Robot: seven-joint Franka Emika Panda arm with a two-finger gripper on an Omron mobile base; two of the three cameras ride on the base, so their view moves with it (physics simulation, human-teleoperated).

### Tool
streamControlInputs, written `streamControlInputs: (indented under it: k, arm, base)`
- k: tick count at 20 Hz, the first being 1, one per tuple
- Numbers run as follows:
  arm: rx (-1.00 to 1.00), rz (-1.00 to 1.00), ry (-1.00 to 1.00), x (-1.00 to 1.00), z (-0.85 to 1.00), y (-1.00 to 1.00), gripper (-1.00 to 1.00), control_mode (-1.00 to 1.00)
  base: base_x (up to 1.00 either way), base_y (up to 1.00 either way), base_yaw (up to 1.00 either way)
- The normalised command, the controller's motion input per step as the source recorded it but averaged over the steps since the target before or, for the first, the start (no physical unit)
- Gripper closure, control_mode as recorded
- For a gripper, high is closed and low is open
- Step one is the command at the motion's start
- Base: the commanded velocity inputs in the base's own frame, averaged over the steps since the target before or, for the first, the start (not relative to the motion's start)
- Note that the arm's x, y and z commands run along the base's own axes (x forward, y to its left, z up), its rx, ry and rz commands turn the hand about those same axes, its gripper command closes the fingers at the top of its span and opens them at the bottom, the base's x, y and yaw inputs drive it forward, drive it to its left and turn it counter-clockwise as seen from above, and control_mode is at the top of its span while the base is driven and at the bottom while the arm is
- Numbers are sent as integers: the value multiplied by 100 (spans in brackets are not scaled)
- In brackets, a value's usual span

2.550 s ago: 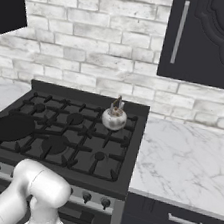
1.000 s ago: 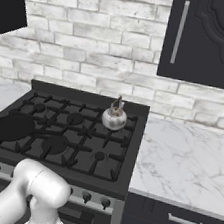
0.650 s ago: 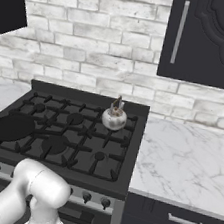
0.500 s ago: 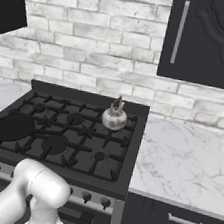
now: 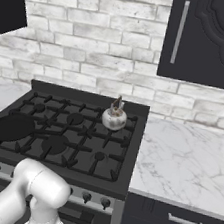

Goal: Pick the pan from the cabinet and place it on the stove. Then turn on the stove burner for the pan.

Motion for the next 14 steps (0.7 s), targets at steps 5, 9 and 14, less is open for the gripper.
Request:
streamControlInputs:
  k: [5, 9, 14]
  arm:
    - [-6, 0, 0, 9, 0, 1, 100, -100]
    - [-3, 1, 0, 5, 0, 1, 100, -100]
    - [-3, 3, 0, 3, 0, 6, 100, -100]
  base:
    - [0, 0, 0]
    - [0, 0, 0]
    - [0, 0, 0]
